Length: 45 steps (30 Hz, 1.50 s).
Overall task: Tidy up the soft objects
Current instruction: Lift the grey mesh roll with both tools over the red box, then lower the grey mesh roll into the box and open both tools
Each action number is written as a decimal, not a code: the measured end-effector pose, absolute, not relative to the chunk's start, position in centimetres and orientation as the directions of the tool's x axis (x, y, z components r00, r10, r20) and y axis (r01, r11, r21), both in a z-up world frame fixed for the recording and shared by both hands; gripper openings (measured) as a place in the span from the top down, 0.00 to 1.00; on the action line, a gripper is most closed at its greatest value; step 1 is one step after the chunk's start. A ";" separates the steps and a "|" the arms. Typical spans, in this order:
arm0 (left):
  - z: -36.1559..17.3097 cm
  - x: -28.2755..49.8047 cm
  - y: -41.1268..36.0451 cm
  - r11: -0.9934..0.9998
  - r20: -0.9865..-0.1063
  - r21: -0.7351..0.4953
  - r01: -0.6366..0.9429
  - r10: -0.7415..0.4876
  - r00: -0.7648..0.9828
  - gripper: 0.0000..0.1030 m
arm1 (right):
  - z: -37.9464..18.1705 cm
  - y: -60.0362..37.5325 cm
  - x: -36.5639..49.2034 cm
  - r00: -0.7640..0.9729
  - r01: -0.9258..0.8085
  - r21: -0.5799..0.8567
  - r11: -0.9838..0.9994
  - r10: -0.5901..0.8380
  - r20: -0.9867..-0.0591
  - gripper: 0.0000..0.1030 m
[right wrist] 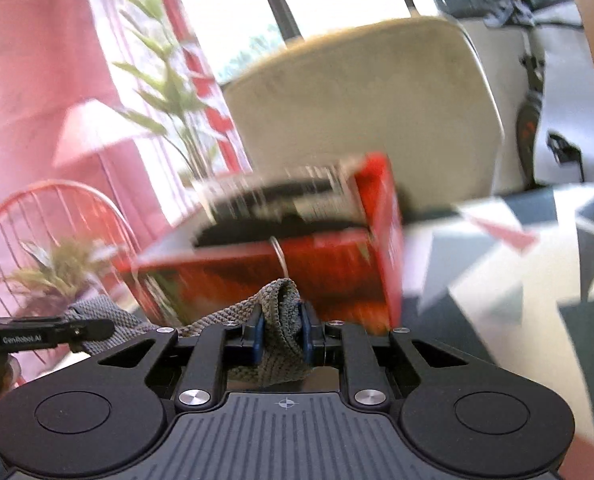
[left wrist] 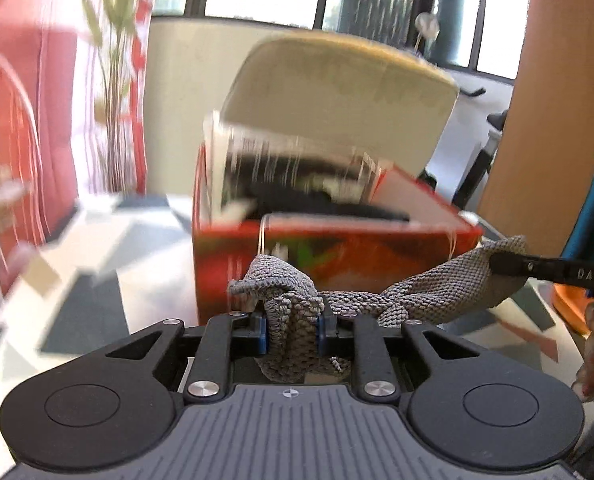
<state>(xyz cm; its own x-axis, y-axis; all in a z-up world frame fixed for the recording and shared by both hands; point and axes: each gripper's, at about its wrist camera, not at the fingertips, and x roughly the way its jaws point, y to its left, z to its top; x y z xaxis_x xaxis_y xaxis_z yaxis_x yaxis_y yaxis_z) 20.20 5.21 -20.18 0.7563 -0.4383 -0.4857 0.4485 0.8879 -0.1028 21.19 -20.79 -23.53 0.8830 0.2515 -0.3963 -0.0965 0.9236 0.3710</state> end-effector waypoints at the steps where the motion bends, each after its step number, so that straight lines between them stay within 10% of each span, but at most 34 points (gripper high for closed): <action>1: -19.3 20.1 5.2 0.888 -0.461 -0.103 0.449 -0.442 0.769 0.78 | -22.6 -20.8 21.2 0.889 -0.113 0.364 0.925 0.257 -0.378 0.84; 10: -14.1 23.8 3.8 0.895 -0.361 -0.095 0.437 -0.440 0.822 0.78 | -15.4 -21.4 25.3 0.919 -0.161 0.274 0.948 0.245 -0.308 0.84; 31: -19.4 34.4 -0.6 0.880 -0.670 -0.040 0.473 -0.375 0.641 0.78 | -20.4 -19.5 36.6 0.756 -0.076 0.154 0.985 0.158 -0.635 0.85; 45: -19.9 34.6 -0.7 0.883 -0.690 -0.020 0.468 -0.351 0.633 0.65 | -21.7 -19.5 36.6 0.731 -0.046 0.129 0.991 0.122 -0.672 0.83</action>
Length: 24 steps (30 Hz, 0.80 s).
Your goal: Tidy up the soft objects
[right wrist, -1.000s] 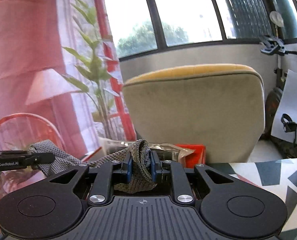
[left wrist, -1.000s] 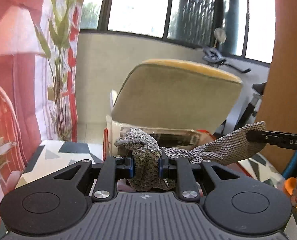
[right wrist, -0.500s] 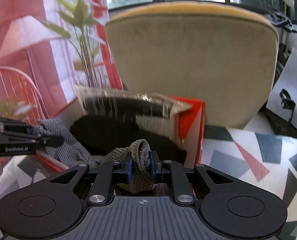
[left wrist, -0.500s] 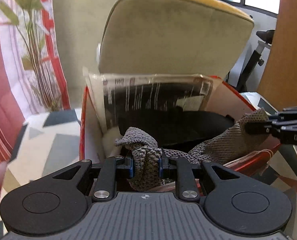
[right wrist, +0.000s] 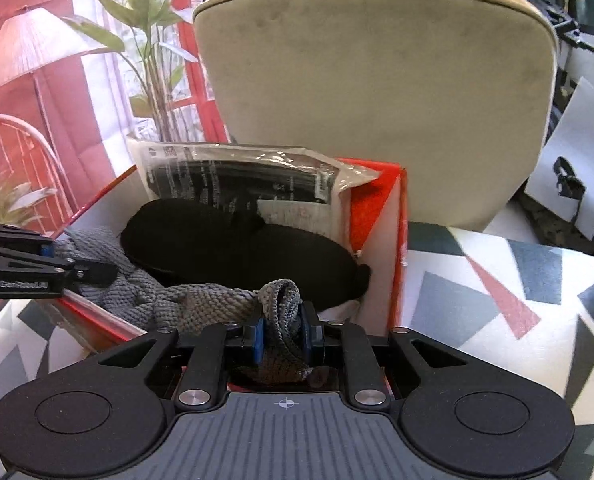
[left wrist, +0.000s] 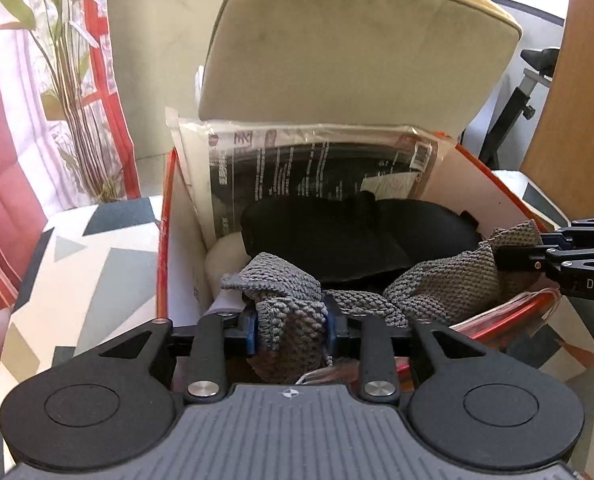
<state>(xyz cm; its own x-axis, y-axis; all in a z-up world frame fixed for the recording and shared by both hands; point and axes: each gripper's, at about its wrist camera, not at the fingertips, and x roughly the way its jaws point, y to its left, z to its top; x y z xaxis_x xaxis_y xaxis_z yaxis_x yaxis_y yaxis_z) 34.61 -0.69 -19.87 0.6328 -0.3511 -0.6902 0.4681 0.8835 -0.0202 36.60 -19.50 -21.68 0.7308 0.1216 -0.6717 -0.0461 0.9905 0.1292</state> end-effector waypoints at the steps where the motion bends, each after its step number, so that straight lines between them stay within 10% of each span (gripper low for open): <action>1: -19.6 34.4 -0.6 0.885 -0.683 -0.019 0.466 -0.351 0.640 0.60 | -21.5 -19.5 36.5 0.735 -0.039 0.117 0.992 0.108 -0.670 0.82; 8: -17.5 32.6 0.0 0.899 -0.623 -0.003 0.437 -0.344 0.703 0.15 | -20.2 -20.2 35.1 0.769 0.001 0.066 0.998 0.042 -0.638 0.68; 13: -15.9 31.4 0.8 0.920 -0.598 0.001 0.393 -0.314 0.737 0.06 | -18.5 -20.9 33.9 0.803 0.034 0.092 0.995 0.028 -0.596 0.45; 17: -14.2 29.5 1.2 0.939 -0.549 0.043 0.342 -0.264 0.793 0.00 | -16.8 -21.2 32.5 0.828 0.066 0.104 0.992 0.004 -0.560 0.03; 24: -12.1 25.8 1.0 0.953 -0.521 0.142 0.267 -0.157 0.839 0.00 | -13.4 -20.3 29.0 0.867 0.060 0.145 0.988 0.020 -0.497 0.00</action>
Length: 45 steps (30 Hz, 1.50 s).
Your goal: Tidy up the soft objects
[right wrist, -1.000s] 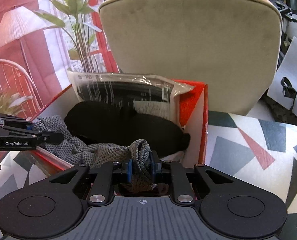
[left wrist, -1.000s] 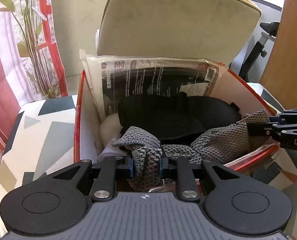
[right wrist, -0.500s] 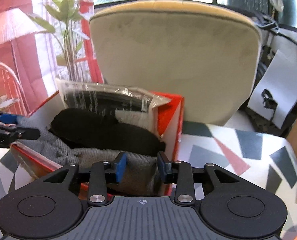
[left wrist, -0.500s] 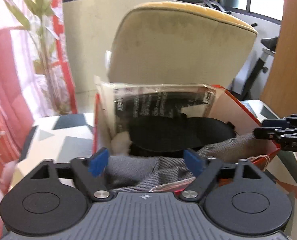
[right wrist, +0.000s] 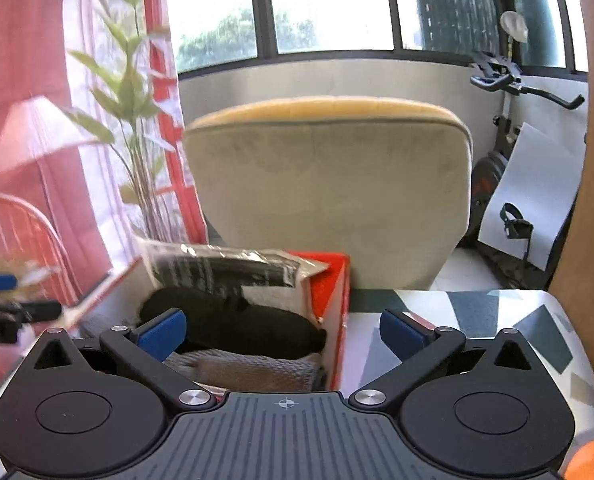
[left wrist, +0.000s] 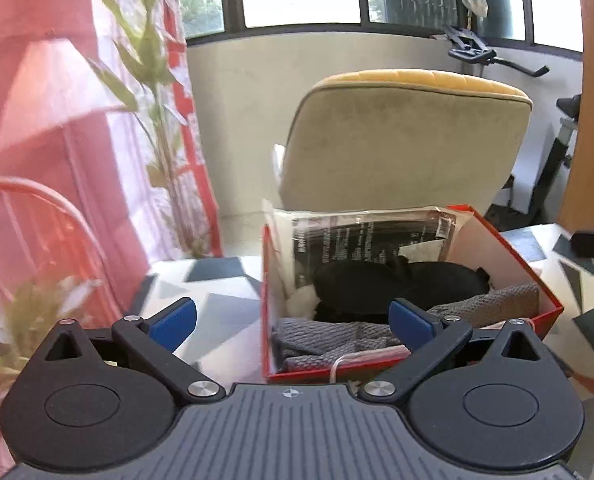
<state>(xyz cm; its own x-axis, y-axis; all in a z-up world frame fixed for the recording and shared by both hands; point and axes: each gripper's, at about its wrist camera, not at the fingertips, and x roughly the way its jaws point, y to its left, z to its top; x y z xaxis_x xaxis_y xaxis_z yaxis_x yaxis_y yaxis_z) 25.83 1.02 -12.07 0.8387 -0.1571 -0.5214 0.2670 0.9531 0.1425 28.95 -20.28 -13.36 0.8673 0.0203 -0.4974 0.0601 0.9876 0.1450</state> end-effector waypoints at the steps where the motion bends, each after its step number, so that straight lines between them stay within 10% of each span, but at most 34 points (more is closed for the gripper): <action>1: -11.8 25.2 0.9 0.954 -0.509 0.162 0.252 -0.138 0.850 0.00 | -12.8 -20.1 28.4 0.871 0.063 0.155 0.986 0.021 -0.490 0.00; 45: 2.3 0.6 5.2 0.973 -0.245 0.029 0.229 -0.216 0.945 0.00 | 3.1 -9.8 5.1 0.942 0.104 0.080 0.991 -0.072 -0.328 0.00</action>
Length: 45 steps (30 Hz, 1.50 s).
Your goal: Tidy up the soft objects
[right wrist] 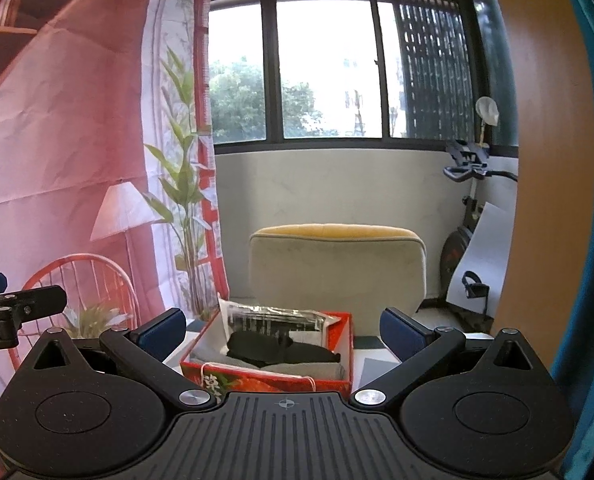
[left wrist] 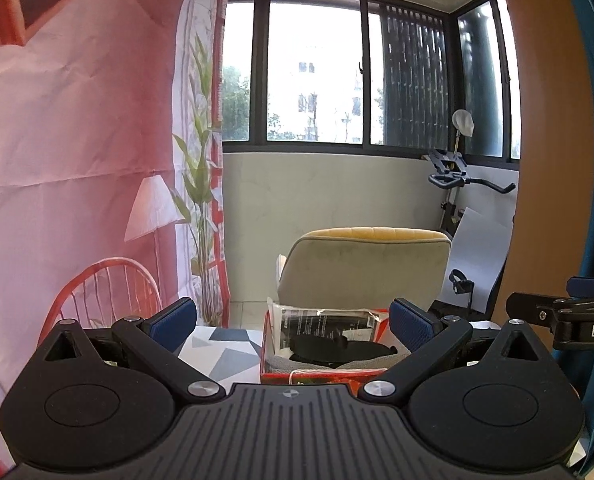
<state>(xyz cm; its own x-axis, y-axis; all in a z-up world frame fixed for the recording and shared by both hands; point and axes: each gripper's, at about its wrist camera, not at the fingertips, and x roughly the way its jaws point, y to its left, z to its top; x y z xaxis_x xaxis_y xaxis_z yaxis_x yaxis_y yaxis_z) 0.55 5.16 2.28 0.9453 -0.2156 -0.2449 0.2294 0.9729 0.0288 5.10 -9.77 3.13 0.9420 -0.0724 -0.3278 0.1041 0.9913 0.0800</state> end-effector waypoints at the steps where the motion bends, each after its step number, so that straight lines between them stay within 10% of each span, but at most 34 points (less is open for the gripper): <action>1: 2.3 0.6 5.1 0.973 -0.245 0.030 0.229 -0.215 0.945 0.00 | 3.1 -9.8 5.1 0.941 0.108 0.081 0.991 -0.076 -0.329 0.00; 45: 2.2 0.7 4.7 0.978 -0.253 0.040 0.203 -0.187 0.949 0.00 | 1.9 -10.0 6.1 0.913 0.198 0.049 0.979 -0.166 -0.373 0.00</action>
